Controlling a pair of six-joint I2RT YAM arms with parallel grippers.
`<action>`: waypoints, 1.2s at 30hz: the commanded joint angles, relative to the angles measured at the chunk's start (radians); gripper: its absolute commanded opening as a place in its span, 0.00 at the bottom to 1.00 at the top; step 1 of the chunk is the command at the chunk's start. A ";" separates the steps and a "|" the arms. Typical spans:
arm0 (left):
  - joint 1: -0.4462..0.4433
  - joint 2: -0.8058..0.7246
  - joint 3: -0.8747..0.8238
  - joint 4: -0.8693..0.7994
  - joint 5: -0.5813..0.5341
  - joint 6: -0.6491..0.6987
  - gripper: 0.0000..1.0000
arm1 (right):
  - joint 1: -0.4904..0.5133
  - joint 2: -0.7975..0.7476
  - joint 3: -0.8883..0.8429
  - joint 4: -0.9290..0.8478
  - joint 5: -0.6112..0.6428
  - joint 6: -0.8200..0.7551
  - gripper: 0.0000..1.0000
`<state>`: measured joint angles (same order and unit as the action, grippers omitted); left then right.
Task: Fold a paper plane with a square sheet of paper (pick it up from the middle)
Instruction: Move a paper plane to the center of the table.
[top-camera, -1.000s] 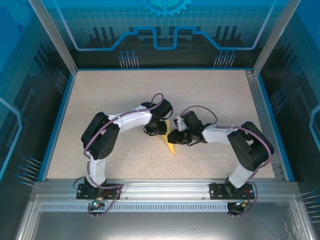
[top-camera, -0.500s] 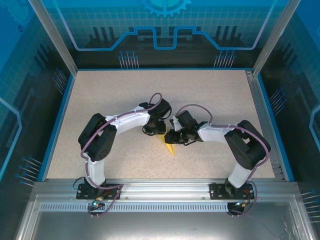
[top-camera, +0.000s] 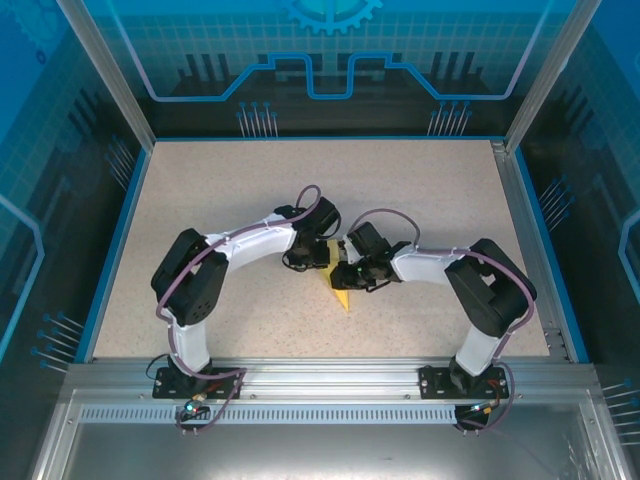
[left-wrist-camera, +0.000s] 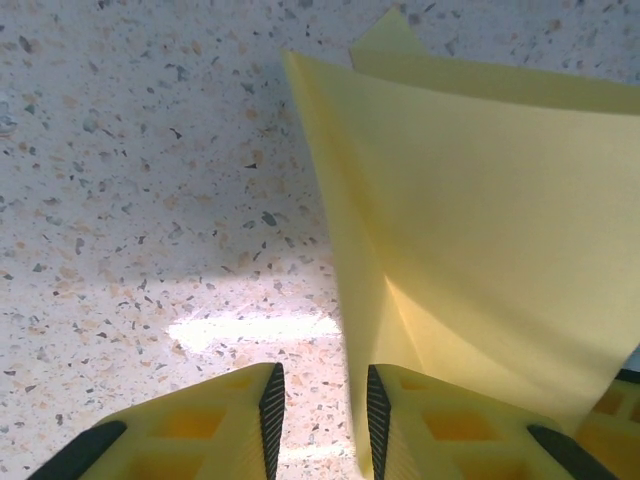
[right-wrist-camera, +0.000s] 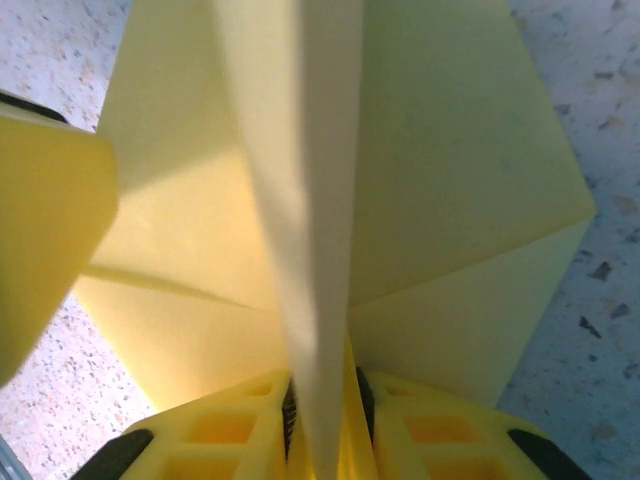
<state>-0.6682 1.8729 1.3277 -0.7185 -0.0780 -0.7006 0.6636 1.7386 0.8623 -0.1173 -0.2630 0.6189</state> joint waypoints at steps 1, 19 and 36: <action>0.009 -0.054 -0.029 0.012 -0.023 -0.003 0.31 | 0.027 0.025 0.048 -0.056 0.032 -0.022 0.20; 0.070 -0.404 -0.235 0.087 -0.272 -0.106 0.34 | 0.050 -0.027 0.350 -0.501 0.461 -0.033 0.00; 0.122 -0.489 -0.364 0.150 -0.260 -0.139 0.38 | 0.038 0.304 0.618 -0.645 0.456 0.082 0.02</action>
<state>-0.5587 1.4010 0.9840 -0.5838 -0.3218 -0.8154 0.7063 2.0247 1.4509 -0.7231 0.1833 0.6537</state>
